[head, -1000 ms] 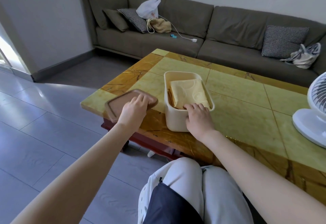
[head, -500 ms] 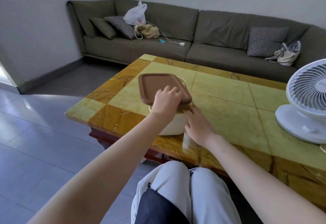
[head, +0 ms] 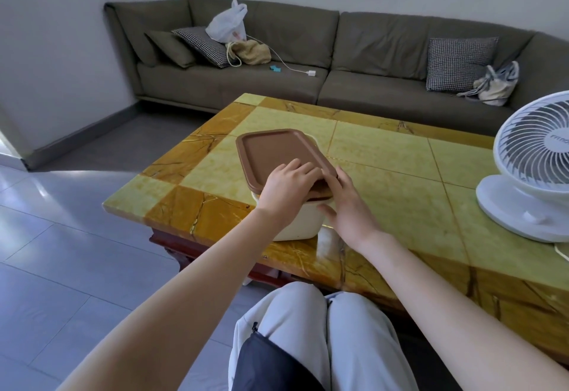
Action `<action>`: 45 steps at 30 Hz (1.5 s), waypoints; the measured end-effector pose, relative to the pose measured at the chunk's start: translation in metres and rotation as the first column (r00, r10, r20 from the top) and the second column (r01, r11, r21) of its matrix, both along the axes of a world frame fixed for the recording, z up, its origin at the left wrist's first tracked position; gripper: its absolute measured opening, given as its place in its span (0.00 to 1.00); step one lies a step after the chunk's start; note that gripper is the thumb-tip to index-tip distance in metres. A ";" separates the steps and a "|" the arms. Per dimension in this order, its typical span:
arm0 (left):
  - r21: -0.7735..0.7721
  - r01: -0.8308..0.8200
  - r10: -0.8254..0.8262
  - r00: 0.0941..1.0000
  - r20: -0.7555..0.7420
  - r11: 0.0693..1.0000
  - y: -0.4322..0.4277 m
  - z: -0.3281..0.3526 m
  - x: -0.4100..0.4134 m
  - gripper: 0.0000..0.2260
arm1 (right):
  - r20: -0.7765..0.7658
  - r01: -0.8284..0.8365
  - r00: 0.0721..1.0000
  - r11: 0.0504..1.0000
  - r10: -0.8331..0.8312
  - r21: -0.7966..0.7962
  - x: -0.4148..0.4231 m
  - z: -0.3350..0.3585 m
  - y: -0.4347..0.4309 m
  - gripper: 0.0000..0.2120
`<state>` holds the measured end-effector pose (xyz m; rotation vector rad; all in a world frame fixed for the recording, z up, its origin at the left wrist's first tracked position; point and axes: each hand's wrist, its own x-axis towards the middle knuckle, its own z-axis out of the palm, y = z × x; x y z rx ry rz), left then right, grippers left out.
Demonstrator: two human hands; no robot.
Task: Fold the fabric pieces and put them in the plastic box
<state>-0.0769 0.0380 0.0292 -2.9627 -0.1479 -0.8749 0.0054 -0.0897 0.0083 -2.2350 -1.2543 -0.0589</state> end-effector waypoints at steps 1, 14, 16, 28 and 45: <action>0.020 0.018 -0.018 1.000 0.012 1.000 0.001 0.001 -0.003 0.09 | -0.018 0.005 1.000 1.000 -0.005 -0.002 0.001 -0.001 0.001 0.31; -0.124 0.043 -0.050 0.997 -0.055 0.991 0.001 -0.001 -0.004 0.10 | -0.152 0.006 0.988 0.997 0.007 0.081 0.006 0.006 -0.004 0.16; -0.216 -0.063 0.044 0.995 -0.093 0.974 0.007 -0.003 -0.008 0.13 | -0.159 0.019 0.987 0.997 -0.007 0.074 0.007 0.007 -0.004 0.17; -0.582 -0.518 0.409 0.855 -0.319 0.628 0.032 -0.005 -0.023 0.19 | -0.127 0.083 0.989 0.996 -0.081 0.012 -0.001 0.001 -0.015 0.21; -0.239 -0.460 0.423 0.886 -0.190 0.855 0.018 -0.014 -0.025 0.16 | -0.094 0.061 0.991 0.956 -0.092 -0.287 0.012 0.012 -0.006 0.33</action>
